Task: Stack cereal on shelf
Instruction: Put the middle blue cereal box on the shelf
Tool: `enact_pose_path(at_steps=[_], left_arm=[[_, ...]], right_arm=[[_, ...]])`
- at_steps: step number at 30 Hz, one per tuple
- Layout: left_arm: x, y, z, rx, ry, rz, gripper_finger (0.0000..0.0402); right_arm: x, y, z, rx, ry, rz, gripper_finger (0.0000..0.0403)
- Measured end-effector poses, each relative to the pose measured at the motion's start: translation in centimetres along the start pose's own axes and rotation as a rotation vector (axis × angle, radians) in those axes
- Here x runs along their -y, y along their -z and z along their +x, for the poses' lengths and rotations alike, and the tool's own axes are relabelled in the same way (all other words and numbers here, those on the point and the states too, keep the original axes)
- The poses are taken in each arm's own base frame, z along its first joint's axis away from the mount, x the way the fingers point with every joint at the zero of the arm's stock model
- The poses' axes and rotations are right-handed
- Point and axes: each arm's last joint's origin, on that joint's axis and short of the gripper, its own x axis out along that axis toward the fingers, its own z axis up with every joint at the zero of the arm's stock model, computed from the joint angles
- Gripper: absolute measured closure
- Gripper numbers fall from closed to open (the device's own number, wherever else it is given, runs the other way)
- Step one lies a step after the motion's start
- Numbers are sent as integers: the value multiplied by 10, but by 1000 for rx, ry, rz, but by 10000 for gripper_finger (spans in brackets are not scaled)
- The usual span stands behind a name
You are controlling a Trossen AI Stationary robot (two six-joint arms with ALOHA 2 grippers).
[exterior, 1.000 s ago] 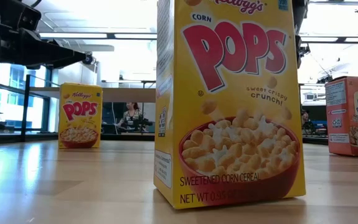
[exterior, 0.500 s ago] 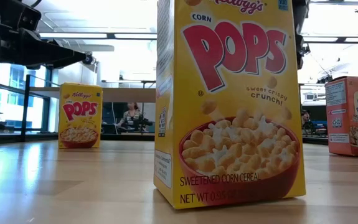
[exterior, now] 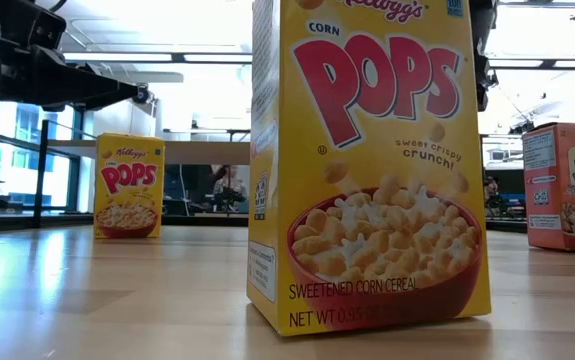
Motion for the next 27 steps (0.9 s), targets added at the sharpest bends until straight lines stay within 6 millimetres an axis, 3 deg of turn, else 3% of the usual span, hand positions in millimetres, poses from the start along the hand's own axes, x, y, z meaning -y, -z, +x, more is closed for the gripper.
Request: enact_pose_path(at_steps=[14, 27], left_arm=[[0, 0, 0, 0, 0, 0, 156], [0, 0, 0, 0, 0, 0, 156]], right_arm=[[1, 2, -5, -36, -32, 1, 242], [23, 7, -57, 41, -73, 41, 243]])
